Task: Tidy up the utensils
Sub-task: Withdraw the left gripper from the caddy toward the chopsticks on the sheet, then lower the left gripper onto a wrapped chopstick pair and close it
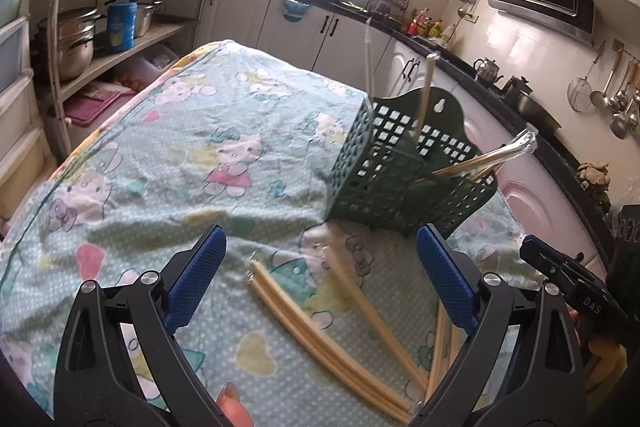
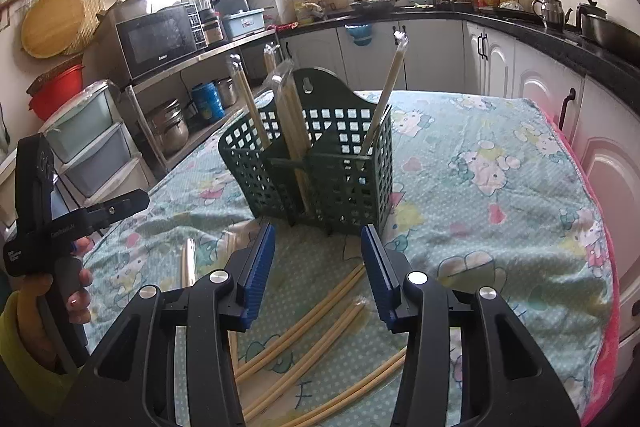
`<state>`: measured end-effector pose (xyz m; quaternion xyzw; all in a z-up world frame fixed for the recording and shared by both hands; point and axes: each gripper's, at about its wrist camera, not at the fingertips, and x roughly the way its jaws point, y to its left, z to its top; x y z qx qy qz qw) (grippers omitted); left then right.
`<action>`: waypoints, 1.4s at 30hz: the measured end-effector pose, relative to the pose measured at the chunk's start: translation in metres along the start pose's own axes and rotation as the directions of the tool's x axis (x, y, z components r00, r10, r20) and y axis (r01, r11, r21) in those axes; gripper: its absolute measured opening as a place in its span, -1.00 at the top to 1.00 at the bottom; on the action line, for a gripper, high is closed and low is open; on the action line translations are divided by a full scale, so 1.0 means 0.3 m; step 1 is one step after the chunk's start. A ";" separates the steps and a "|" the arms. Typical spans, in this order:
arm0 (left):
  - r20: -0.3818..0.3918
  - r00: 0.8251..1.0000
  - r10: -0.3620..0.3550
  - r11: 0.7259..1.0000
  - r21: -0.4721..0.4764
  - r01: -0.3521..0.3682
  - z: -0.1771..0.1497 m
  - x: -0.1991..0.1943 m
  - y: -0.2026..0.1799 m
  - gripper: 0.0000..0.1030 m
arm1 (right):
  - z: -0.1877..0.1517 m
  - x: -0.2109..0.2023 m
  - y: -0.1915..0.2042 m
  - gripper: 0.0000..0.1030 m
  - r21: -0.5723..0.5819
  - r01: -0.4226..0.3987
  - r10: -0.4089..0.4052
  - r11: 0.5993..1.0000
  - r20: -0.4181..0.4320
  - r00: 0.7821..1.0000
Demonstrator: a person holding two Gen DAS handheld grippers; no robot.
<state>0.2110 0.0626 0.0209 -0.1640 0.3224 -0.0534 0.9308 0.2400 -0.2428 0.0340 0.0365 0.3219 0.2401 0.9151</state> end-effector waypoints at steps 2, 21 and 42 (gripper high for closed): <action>-0.007 1.000 0.005 1.000 -0.004 -0.005 -0.010 0.003 0.013 -0.69 | -0.008 0.007 0.006 0.16 -0.002 -0.002 0.002 1.000 -0.006 1.000; -0.142 0.990 0.007 1.000 -0.009 -0.008 -0.101 0.115 0.094 -0.16 | -0.078 0.106 0.010 0.16 0.004 0.001 -0.001 1.000 -0.096 0.995; -0.238 0.971 0.031 1.000 0.013 -0.028 -0.051 0.280 0.110 0.24 | -0.083 0.245 -0.075 0.16 0.066 0.048 -0.033 0.997 -0.208 0.978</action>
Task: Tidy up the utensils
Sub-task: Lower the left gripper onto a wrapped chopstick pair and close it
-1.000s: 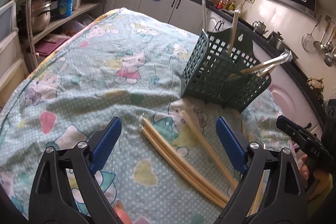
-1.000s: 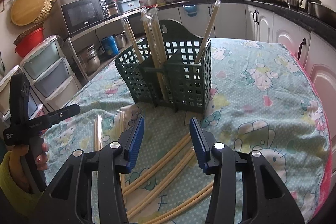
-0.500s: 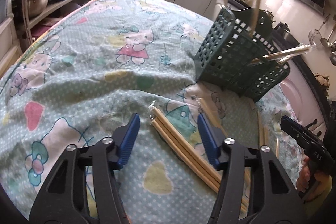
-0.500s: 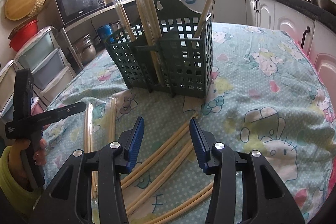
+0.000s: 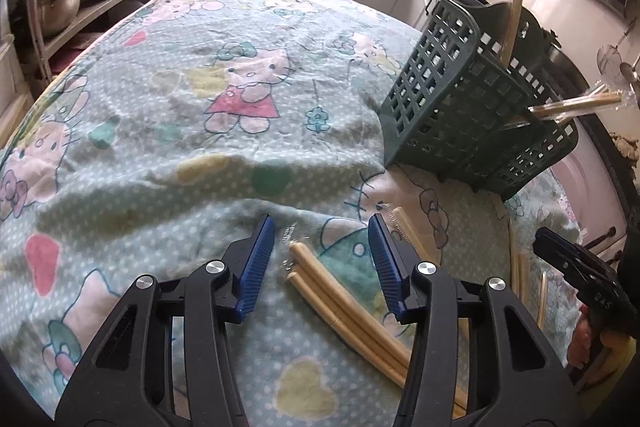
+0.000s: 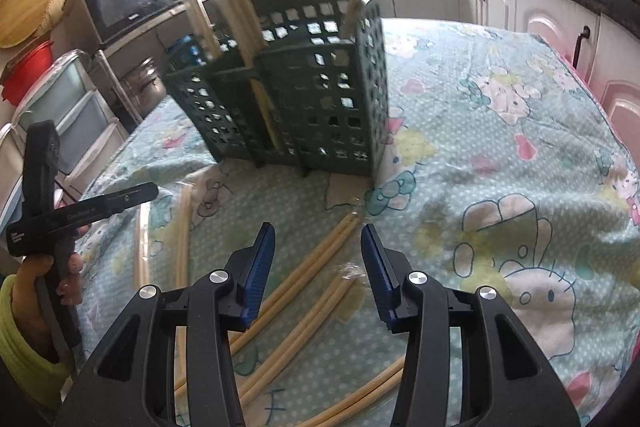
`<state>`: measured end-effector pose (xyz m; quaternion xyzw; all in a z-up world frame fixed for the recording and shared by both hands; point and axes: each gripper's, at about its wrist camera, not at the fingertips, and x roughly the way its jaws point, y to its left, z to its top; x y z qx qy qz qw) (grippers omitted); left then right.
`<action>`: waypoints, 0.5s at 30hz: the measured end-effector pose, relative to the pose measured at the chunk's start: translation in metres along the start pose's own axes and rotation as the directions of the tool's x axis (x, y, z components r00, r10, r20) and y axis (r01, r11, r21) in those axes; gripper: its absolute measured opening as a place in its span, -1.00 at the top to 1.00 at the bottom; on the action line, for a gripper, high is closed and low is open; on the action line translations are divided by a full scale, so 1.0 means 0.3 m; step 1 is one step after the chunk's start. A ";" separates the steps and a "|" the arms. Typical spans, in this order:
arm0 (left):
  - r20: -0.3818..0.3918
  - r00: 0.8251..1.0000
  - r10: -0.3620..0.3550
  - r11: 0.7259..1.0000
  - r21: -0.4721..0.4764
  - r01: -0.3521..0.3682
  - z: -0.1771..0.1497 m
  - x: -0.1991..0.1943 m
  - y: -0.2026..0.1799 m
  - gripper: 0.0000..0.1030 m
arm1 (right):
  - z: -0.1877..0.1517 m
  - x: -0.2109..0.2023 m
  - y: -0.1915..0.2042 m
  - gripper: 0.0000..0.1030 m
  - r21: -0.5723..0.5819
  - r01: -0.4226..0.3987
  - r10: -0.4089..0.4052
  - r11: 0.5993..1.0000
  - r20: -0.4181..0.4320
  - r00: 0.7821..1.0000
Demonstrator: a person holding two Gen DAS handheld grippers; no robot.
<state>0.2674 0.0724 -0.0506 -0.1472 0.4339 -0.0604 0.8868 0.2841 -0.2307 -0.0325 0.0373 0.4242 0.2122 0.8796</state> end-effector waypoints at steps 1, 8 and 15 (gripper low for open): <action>-0.002 1.000 0.001 1.000 0.006 -0.001 0.000 0.004 -0.006 0.29 | 0.002 0.008 -0.008 0.16 0.008 -0.002 0.002 1.000 -0.007 1.000; -0.010 1.000 -0.004 1.000 0.004 0.004 0.020 0.018 -0.006 0.58 | 0.013 0.088 -0.041 0.16 0.071 -0.007 0.012 0.997 -0.066 0.998; -0.031 0.999 -0.031 0.999 0.009 0.032 0.041 0.033 -0.013 0.74 | 0.030 0.117 -0.015 0.19 0.057 0.009 -0.006 0.998 -0.055 0.998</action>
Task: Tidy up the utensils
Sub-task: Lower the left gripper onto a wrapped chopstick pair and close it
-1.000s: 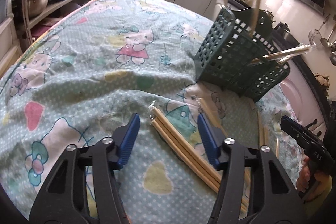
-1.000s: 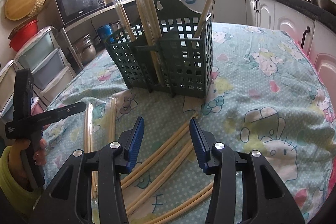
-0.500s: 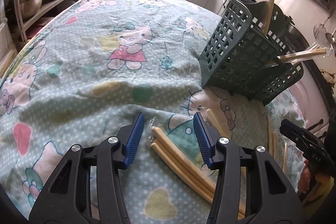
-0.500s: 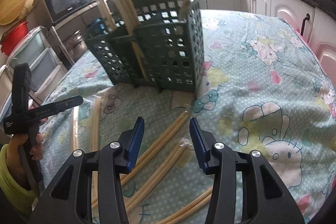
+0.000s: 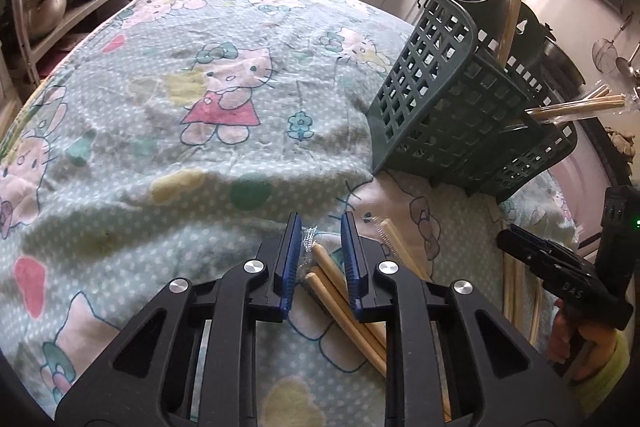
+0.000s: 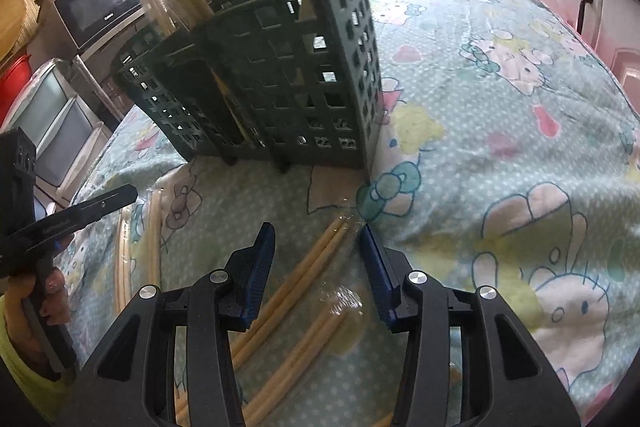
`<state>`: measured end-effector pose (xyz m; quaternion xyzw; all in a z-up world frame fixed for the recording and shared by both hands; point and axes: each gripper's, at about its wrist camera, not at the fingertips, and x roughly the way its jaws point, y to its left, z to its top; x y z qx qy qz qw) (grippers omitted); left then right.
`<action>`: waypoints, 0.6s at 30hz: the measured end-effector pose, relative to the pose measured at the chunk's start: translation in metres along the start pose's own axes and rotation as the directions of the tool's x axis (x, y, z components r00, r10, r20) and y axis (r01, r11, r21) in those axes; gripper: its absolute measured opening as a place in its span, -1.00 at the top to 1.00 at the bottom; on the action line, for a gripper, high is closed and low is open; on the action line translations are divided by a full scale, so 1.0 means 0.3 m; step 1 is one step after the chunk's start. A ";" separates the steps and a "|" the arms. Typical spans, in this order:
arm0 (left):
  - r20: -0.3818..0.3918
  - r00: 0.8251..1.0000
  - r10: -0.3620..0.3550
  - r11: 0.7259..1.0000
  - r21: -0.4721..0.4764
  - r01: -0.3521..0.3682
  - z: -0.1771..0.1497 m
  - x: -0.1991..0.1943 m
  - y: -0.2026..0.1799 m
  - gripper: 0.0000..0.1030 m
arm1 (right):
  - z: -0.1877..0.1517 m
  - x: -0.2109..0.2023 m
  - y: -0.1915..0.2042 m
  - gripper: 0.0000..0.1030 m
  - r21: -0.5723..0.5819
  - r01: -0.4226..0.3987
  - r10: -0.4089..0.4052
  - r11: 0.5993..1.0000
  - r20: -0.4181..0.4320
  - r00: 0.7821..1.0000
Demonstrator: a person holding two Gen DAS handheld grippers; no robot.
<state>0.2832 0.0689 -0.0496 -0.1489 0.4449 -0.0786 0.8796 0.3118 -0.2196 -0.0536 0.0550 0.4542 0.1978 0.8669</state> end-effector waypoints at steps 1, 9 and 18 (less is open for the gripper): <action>-0.002 1.000 -0.001 1.000 0.002 0.001 0.002 0.003 -0.002 0.75 | 0.002 0.003 0.003 0.22 -0.002 0.003 -0.003 1.000 0.003 1.000; -0.007 1.000 -0.026 1.000 0.013 0.026 0.016 0.003 -0.007 0.78 | 0.022 0.023 0.017 0.69 0.005 0.001 -0.001 1.000 0.016 1.000; -0.024 0.997 -0.071 0.997 -0.015 0.070 0.041 -0.019 0.046 0.95 | 0.012 0.013 0.061 0.86 -0.037 -0.040 0.040 0.999 0.013 0.999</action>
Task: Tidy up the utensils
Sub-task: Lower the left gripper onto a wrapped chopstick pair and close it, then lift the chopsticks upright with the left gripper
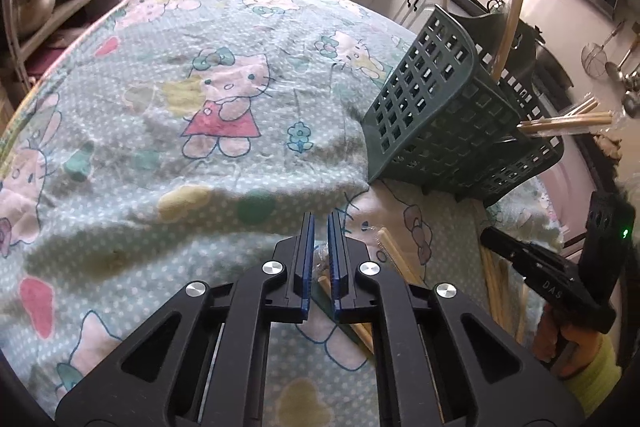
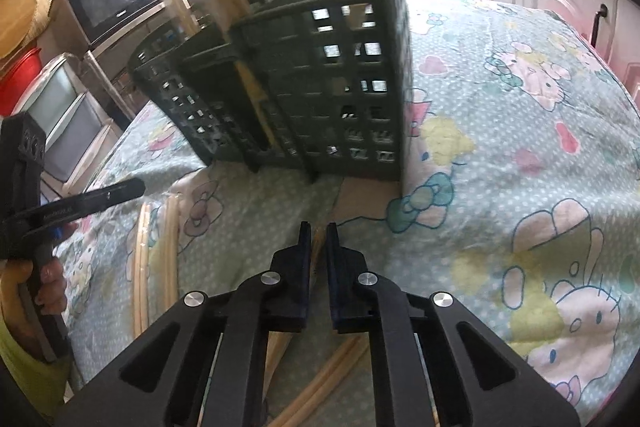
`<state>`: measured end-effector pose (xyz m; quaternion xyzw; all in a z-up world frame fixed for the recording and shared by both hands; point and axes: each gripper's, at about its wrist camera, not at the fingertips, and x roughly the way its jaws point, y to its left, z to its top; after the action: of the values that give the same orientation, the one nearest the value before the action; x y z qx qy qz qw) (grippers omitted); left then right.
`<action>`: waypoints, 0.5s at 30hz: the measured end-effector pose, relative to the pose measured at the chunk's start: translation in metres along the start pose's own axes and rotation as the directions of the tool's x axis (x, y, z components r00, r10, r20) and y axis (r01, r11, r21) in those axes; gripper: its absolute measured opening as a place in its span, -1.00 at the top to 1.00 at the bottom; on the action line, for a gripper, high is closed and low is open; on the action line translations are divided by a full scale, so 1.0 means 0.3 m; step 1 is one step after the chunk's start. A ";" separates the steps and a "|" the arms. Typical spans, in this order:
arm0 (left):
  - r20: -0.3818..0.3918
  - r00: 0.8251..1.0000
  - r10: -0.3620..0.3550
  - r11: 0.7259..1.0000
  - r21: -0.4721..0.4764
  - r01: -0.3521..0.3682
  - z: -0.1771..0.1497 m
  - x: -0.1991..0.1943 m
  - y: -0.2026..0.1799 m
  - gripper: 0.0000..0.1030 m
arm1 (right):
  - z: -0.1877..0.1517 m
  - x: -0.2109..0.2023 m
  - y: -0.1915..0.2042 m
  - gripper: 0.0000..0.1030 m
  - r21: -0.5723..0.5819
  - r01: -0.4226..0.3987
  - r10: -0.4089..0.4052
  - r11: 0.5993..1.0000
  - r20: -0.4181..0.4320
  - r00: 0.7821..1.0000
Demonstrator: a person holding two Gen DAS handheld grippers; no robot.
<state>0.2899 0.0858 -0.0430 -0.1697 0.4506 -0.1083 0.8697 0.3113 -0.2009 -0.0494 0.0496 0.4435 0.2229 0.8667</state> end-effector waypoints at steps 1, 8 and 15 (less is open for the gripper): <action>-0.007 1.000 -0.015 1.000 -0.006 0.015 0.001 0.000 0.006 0.95 | -0.001 -0.003 0.005 0.86 -0.002 -0.003 0.003 1.000 0.001 1.000; -0.038 0.998 -0.046 0.999 -0.017 0.045 -0.014 0.010 0.019 0.93 | -0.005 -0.039 0.035 0.90 -0.024 -0.026 0.027 0.999 0.022 0.999; -0.054 0.998 -0.037 0.999 0.016 0.038 -0.009 0.046 -0.017 0.81 | -0.011 -0.076 0.059 0.90 -0.051 -0.028 0.030 0.998 0.036 0.999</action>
<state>0.2953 0.0758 -0.0529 -0.1676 0.4696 -0.1330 0.8566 0.2910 -0.1953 -0.0293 0.0381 0.4211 0.2457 0.8723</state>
